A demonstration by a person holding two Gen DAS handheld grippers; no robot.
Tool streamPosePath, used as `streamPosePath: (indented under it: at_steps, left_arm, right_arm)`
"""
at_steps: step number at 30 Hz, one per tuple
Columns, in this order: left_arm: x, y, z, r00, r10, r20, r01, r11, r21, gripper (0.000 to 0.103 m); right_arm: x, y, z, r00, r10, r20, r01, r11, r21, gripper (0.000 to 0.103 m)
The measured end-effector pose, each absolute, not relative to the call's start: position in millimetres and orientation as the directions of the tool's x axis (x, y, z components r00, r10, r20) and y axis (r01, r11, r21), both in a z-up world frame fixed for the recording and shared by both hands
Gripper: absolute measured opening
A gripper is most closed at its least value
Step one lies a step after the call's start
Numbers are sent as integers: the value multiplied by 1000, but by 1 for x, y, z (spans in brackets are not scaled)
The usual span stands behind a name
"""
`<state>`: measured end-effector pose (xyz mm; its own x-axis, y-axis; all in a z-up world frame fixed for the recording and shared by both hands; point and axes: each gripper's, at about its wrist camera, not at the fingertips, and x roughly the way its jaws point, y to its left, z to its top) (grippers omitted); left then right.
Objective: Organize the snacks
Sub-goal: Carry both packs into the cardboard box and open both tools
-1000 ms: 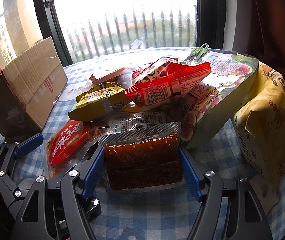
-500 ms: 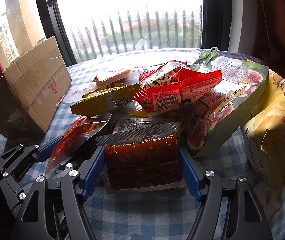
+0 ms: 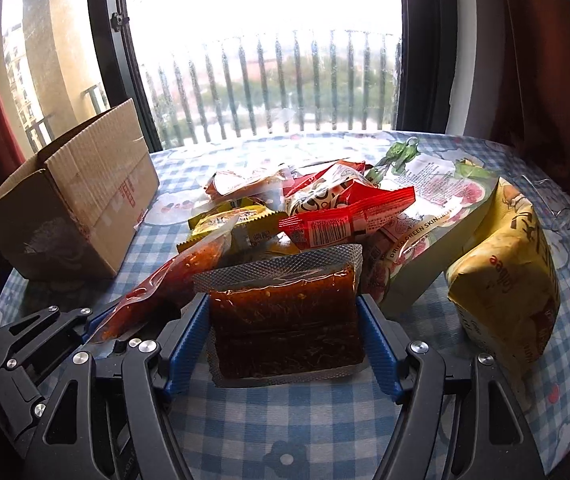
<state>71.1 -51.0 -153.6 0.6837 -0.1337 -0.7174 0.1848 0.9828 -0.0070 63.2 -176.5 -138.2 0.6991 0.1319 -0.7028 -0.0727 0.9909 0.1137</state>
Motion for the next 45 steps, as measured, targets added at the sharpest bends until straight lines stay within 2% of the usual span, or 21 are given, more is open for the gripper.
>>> streamPosePath:
  at_steps: [8, 18, 33, 45]
  left_arm:
    - [56, -53, -135, 705, -178, -686, 209, 977, -38, 13]
    - [45, -47, -88, 774, -203, -599, 212, 976, -57, 12]
    - [57, -24, -22, 871, -148, -468, 144, 989, -45, 12]
    - [80, 19, -8, 908, -74, -412, 57, 997, -53, 12]
  right_arm:
    - [46, -175, -118, 723, 141, -676, -84, 990, 116, 75]
    - [32, -174, -67, 784, 141, -604, -100, 990, 101, 75]
    - [46, -153, 5, 855, 169, -490, -143, 986, 90, 75]
    - [80, -113, 37, 874, 233, -426, -212, 972, 98, 75]
